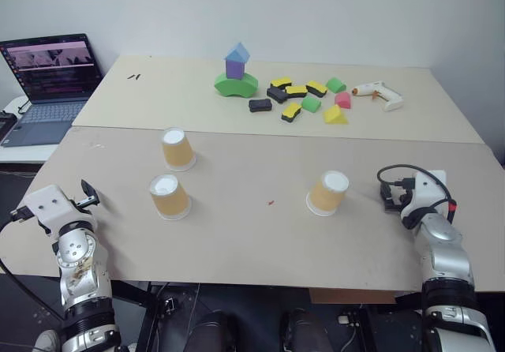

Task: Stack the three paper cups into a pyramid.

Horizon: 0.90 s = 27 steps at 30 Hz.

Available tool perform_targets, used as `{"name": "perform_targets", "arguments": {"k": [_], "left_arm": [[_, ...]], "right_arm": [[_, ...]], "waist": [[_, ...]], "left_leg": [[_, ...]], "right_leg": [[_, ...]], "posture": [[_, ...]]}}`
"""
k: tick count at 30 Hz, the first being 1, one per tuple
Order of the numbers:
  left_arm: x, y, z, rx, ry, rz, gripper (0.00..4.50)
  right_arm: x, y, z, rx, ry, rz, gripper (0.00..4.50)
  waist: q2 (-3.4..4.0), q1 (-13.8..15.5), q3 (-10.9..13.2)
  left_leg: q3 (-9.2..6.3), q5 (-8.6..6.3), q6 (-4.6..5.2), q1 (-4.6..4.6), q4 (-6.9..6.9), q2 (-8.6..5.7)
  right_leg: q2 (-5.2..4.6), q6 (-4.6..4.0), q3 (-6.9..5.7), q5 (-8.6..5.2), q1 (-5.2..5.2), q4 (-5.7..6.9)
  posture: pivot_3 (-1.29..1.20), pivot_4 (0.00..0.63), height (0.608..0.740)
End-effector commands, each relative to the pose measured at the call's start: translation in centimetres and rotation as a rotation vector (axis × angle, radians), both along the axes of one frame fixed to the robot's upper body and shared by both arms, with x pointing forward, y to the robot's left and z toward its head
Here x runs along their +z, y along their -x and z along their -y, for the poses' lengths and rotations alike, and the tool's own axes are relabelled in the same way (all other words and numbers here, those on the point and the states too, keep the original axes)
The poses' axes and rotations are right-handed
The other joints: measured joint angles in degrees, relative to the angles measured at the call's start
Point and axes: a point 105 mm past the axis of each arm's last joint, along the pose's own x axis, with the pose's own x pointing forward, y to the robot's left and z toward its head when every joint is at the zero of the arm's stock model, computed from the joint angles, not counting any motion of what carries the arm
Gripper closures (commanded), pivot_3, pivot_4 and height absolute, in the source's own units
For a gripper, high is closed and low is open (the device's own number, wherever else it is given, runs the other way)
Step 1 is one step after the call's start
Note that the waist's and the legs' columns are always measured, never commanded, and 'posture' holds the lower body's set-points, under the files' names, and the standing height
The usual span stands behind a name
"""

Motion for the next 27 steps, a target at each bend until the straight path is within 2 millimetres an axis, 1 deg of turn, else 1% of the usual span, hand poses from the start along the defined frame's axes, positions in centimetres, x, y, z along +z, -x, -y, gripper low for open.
{"name": "perform_targets", "arguments": {"k": [1,2,4,5,6,8,9,12,13,14,15,16,17,18,19,20,21,23,24,26,27], "left_arm": [[0.6,-0.7,0.1,-0.026,-0.004,0.002,0.07],[0.5,-1.2,0.3,-0.043,0.004,-0.009,0.07],[0.2,-1.7,0.6,-0.08,0.016,-0.024,0.07],[0.5,-1.7,0.7,-0.097,0.009,-0.019,0.07],[0.6,-1.7,0.8,-0.117,0.007,-0.016,0.07],[0.7,-1.6,0.8,-0.139,0.003,-0.019,0.07],[0.8,-1.5,0.9,-0.152,-0.004,-0.019,0.07],[0.9,-1.3,0.9,-0.17,-0.027,-0.032,0.07],[0.9,-1.1,0.9,-0.178,-0.035,-0.038,0.07],[1.0,-1.1,1.0,-0.195,-0.042,-0.044,0.07],[1.0,-1.0,1.0,-0.207,-0.047,-0.048,0.07],[1.1,-1.0,1.1,-0.224,-0.05,-0.053,0.07],[1.1,-1.0,1.2,-0.238,-0.055,-0.061,0.07],[1.3,-1.0,1.3,-0.253,-0.062,-0.062,0.07],[1.6,-0.9,1.3,-0.269,-0.065,-0.058,0.07],[1.9,-0.8,1.3,-0.283,-0.07,-0.053,0.07],[2.6,-0.8,1.4,-0.303,-0.072,-0.037,0.07],[3.6,-0.7,1.7,-0.357,-0.069,-0.02,0.07],[4.6,-0.8,2.6,-0.425,-0.077,0.001,0.07],[7.3,-0.7,5.4,-0.615,-0.116,0.041,0.07],[8.0,-0.5,6.5,-0.694,-0.127,0.03,0.07]], "right_arm": [[1.5,0.1,0.7,-0.031,0.0,0.067,0.0],[1.7,0.2,1.1,-0.06,-0.014,0.077,0.0],[3.1,0.1,2.0,-0.108,-0.034,0.121,0.0],[4.6,-0.3,1.6,-0.08,-0.013,0.148,0.0],[6.3,-0.8,1.0,-0.038,-0.028,0.187,0.0],[8.7,-1.5,-0.1,0.036,-0.081,0.244,0.0],[11.0,-1.8,-1.5,0.129,-0.121,0.298,0.0],[16.1,-1.7,-4.7,0.344,-0.186,0.398,0.0],[19.3,-1.0,-7.6,0.538,-0.224,0.447,0.0],[21.8,0.4,-10.9,0.761,-0.251,0.464,0.0],[23.2,1.7,-13.1,0.914,-0.26,0.461,0.0],[23.6,4.4,-16.6,1.168,-0.232,0.406,0.0],[23.0,6.6,-18.7,1.352,-0.201,0.333,0.0],[22.2,8.8,-20.4,1.51,-0.165,0.256,0.0],[21.1,10.6,-21.6,1.637,-0.13,0.172,0.0],[20.3,11.5,-22.3,1.701,-0.105,0.113,0.0],[19.7,11.9,-22.9,1.736,-0.09,0.066,0.0],[18.8,11.8,-23.6,1.752,-0.069,0.014,0.0],[18.3,11.9,-23.8,1.764,-0.051,-0.004,0.0],[17.5,11.5,-24.0,1.759,-0.038,-0.029,0.0],[17.0,11.3,-24.0,1.748,-0.026,-0.039,0.0]], "waist": [[0.0,0.0,0.0],[0.0,0.1,0.0],[0.0,0.2,0.0],[0.0,0.1,0.0],[0.0,0.0,0.0],[0.0,-0.5,0.0],[0.0,-0.8,0.0],[0.01,-1.2,0.0],[0.01,-1.2,0.0],[0.02,-1.2,0.0],[0.08,-1.3,0.0],[0.1,-1.3,0.1],[0.08,-1.1,0.0],[0.06,-0.7,0.0],[-0.06,-0.3,-0.1],[-0.2,0.2,-0.1],[-0.28,0.4,-0.2],[-0.3,0.6,-0.2],[-0.3,0.8,-0.2],[-0.32,0.9,-0.2],[-0.34,1.0,-0.2]], "left_leg": [[0.0,0.0,0.0,0.0,0.0,0.0],[0.0,0.0,0.0,0.0,0.0,0.0],[0.0,0.0,0.0,0.0,0.01,0.0],[0.0,0.0,0.0,-0.01,0.01,-0.02],[0.01,0.0,0.0,-0.03,0.0,-0.04],[0.05,0.0,0.0,-0.05,0.0,-0.05],[0.07,0.0,0.01,-0.03,-0.01,-0.04],[0.05,0.01,0.01,0.02,-0.05,0.03],[0.04,0.01,0.01,0.02,-0.05,0.04],[0.04,0.01,0.01,0.02,-0.1,0.04],[0.02,0.0,0.02,0.0,-0.07,0.04],[0.04,0.0,0.03,-0.07,-0.1,0.03],[-0.01,-0.01,0.04,-0.06,-0.11,0.04],[-0.14,-0.02,0.06,-0.04,-0.1,0.08],[-0.24,-0.03,0.07,-0.05,-0.19,0.1],[-0.32,-0.04,0.07,0.03,-0.27,0.15],[-0.48,-0.09,0.13,-0.05,-0.27,0.15],[-0.46,-0.2,0.28,-0.14,-0.15,0.07],[-0.39,-0.25,0.36,-0.25,-0.06,0.0],[-0.36,-0.38,0.25,-0.35,-0.01,-0.17],[-0.36,-0.41,0.21,-0.38,0.02,-0.22]], "right_leg": [[0.0,0.0,0.0,0.0,0.0,0.0],[0.0,0.0,0.0,0.0,0.0,0.0],[0.0,0.0,-0.05,0.0,0.01,0.02],[0.02,0.0,-0.06,0.0,0.0,0.02],[0.04,0.0,-0.06,0.0,-0.02,0.02],[0.03,0.0,-0.02,0.0,-0.07,0.02],[-0.02,0.0,0.02,0.0,-0.08,0.02],[0.0,0.0,-0.02,0.0,-0.1,0.05],[0.0,0.0,-0.07,0.0,-0.1,0.05],[-0.02,-0.01,-0.08,0.0,-0.1,0.04],[-0.03,-0.01,-0.15,0.0,-0.1,0.03],[-0.07,-0.06,-0.13,0.04,-0.19,0.02],[-0.08,-0.06,-0.2,0.03,-0.19,0.02],[-0.09,-0.06,-0.45,0.03,-0.1,-0.03],[-0.09,-0.07,-0.55,0.03,-0.07,-0.17],[-0.07,-0.07,-0.62,0.04,0.07,-0.37],[-0.11,-0.07,-0.67,0.04,0.13,-0.48],[-0.24,-0.08,-0.65,0.05,0.15,-0.57],[-0.37,-0.04,-0.65,0.12,0.12,-0.61],[-0.52,0.15,-0.67,0.34,0.1,-0.8],[-0.56,0.2,-0.67,0.38,0.09,-0.84]], "posture": [[0.0,0.15,0.705],[0.0,0.15,0.705],[0.0,0.15,0.705],[0.0,0.15,0.705],[0.0,0.15,0.705],[0.0,0.15,0.705],[0.0,0.15,0.705],[0.0,0.15,0.705],[0.0,0.15,0.705],[0.0,0.15,0.705],[0.0,0.15,0.705],[0.0,0.15,0.705],[0.0,0.15,0.705],[0.0,0.15,0.705],[0.0,0.15,0.705],[0.0,0.15,0.705],[0.0,0.15,0.705],[0.0,0.15,0.705],[0.0,0.15,0.705],[0.0,0.15,0.705],[0.0,0.15,0.705]]}}
